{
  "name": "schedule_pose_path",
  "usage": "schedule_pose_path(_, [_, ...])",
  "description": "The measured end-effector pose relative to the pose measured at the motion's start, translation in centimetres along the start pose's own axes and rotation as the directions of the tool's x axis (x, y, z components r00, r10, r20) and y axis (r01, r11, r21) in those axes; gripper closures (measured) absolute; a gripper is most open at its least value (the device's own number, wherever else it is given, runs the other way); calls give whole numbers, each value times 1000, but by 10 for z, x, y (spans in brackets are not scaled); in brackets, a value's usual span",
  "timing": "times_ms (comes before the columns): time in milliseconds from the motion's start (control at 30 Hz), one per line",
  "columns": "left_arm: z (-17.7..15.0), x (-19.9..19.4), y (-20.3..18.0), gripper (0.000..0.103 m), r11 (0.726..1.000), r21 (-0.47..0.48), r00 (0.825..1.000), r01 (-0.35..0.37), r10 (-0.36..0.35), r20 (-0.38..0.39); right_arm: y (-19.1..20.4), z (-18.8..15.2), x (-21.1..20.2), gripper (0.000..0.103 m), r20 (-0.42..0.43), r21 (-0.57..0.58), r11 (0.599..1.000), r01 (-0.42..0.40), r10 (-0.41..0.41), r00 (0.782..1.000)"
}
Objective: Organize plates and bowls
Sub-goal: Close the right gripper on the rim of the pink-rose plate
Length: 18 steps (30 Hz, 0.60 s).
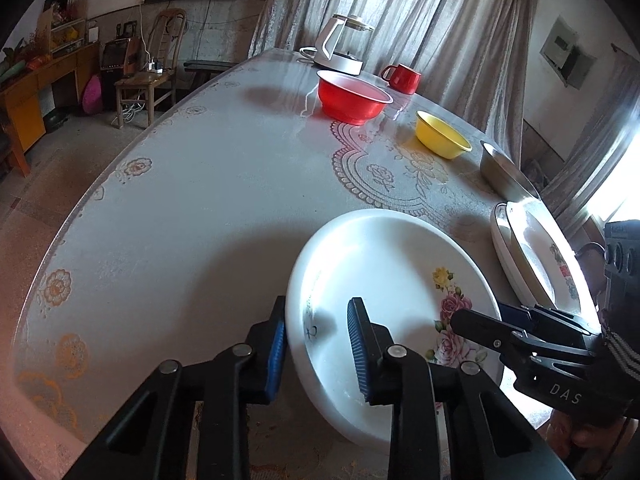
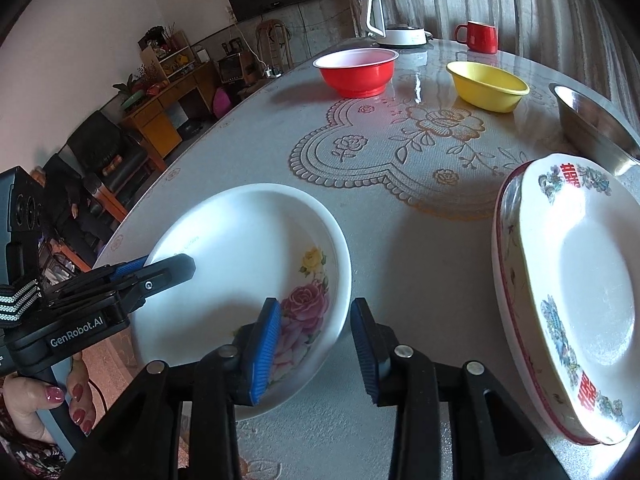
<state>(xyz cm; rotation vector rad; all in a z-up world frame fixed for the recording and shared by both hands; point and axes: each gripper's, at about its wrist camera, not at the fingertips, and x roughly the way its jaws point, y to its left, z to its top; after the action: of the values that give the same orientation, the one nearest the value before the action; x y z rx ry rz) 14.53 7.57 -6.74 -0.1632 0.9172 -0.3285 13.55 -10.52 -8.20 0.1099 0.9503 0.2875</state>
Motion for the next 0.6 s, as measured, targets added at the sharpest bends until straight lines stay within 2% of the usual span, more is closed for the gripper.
schedule_pose_path(267, [-3,-1,2,83,1000,13,1000,-18,17,17,13,-5,0,72,29,-76,996,52,-49,998])
schedule_pose_path(600, [-7,-3,4,85,1000,12,999,-15,15,33,11,-6,0,72,39,-79,996,49,-46,998])
